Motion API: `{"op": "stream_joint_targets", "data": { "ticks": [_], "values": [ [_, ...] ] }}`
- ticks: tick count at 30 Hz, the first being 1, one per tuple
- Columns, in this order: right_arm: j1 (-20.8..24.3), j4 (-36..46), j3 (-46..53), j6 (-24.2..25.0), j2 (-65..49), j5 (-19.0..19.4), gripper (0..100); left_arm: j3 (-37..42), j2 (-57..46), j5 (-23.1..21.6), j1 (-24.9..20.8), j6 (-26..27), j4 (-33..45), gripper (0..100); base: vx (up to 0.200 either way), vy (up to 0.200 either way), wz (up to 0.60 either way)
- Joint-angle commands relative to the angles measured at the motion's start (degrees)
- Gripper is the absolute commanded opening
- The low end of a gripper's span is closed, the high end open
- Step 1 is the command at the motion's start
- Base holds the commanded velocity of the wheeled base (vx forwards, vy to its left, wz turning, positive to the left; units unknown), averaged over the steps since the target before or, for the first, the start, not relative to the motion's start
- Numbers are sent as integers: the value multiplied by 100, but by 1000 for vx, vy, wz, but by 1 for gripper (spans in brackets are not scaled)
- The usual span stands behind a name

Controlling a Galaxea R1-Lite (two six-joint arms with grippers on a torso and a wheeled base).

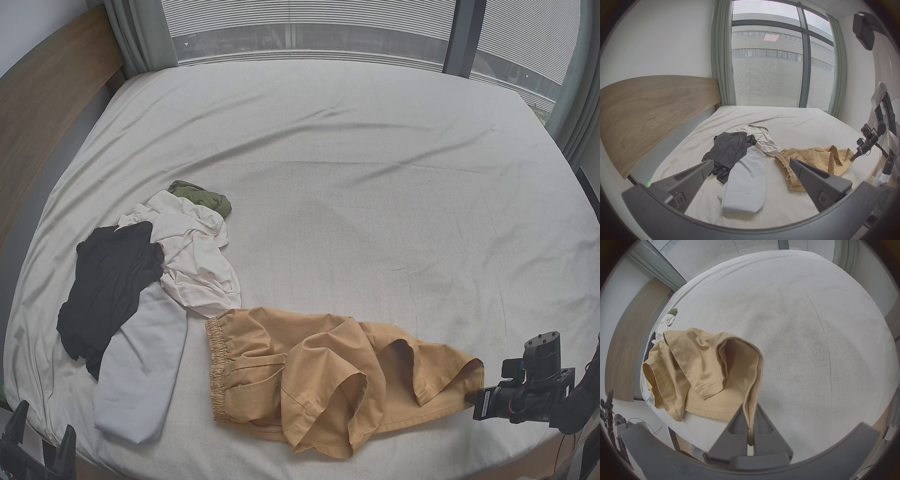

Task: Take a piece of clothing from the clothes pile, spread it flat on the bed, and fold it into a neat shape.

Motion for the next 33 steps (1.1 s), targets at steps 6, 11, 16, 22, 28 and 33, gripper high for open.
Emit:
{"op": "stream_joint_targets", "data": {
  "ticks": [6, 11, 16, 22, 28, 33],
  "values": [
    [-57, -8, 92, 27, -349, -7, 100, 101, -93, 1, 4, 7, -4, 100, 0, 0, 0],
    [-48, -61, 92, 27, -1176, -7, 100, 101, -93, -52, 4, 42, -4, 100, 0, 0, 0],
    [198, -88, 48, 9, -2134, 2, 100, 101, -93, -131, 4, 50, -4, 100, 0, 0, 0],
    [708, -88, -189, 1, -2793, 54, 100, 101, -93, -140, 4, 50, -4, 100, 0, 0, 0],
    [1675, -61, -769, -8, -2960, 98, 100, 101, -93, -140, 4, 7, -4, 100, 0, 0, 0],
    [2140, -44, -1059, -8, -2652, 98, 100, 101, -93, -140, 4, -2, -4, 100, 0, 0, 0]
  ]
}}
